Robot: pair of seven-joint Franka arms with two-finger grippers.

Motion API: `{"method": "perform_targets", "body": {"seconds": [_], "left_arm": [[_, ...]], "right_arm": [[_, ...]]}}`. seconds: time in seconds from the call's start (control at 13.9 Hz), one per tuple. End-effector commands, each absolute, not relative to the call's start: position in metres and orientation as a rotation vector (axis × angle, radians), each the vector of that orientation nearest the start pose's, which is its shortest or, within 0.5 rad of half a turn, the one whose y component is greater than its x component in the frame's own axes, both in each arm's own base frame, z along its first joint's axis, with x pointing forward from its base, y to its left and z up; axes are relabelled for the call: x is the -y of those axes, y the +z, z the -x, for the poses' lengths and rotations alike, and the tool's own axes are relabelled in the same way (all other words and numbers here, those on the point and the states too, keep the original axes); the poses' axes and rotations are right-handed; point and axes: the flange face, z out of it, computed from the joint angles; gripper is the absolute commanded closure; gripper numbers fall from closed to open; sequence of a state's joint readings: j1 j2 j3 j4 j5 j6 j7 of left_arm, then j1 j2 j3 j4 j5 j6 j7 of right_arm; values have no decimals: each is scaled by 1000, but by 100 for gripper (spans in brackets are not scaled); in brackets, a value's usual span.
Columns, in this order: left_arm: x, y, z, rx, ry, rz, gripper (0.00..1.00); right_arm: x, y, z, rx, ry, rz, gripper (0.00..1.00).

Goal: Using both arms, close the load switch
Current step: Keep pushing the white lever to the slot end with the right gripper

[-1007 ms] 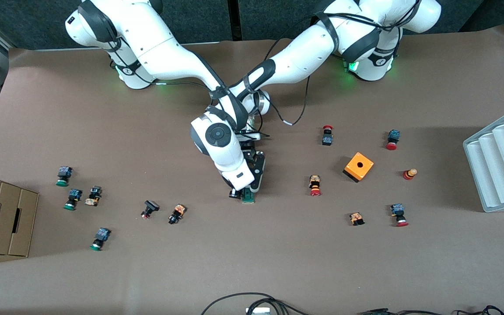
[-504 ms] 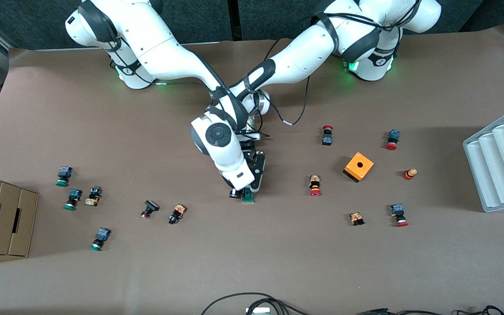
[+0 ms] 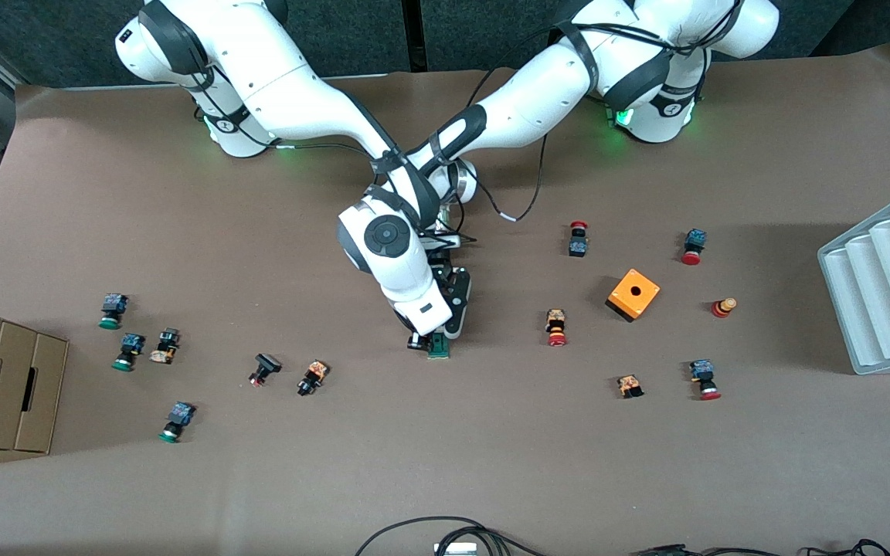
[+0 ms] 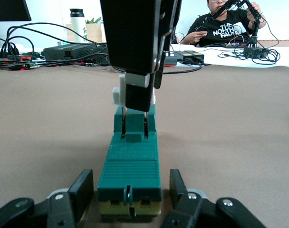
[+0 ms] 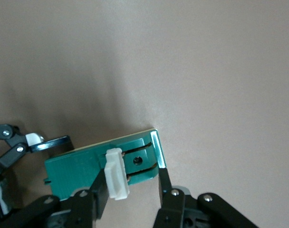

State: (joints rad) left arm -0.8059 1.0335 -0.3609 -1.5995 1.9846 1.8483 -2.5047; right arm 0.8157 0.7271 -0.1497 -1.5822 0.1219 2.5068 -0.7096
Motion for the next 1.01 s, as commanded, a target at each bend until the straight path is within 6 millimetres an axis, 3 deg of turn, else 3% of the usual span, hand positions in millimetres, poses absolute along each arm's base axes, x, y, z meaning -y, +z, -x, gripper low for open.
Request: {"method": "perform_targets", "body": {"seconds": [0.0,0.94], "left_arm": [[561,43,-350,83,-1852,2492,29],[561,43,-349,79,-1852,2492,29]], "right_arm": [[-462,239,-563,1941,-385,2467,52],[-458,238,-569,1945,-393,2468,60]]}}
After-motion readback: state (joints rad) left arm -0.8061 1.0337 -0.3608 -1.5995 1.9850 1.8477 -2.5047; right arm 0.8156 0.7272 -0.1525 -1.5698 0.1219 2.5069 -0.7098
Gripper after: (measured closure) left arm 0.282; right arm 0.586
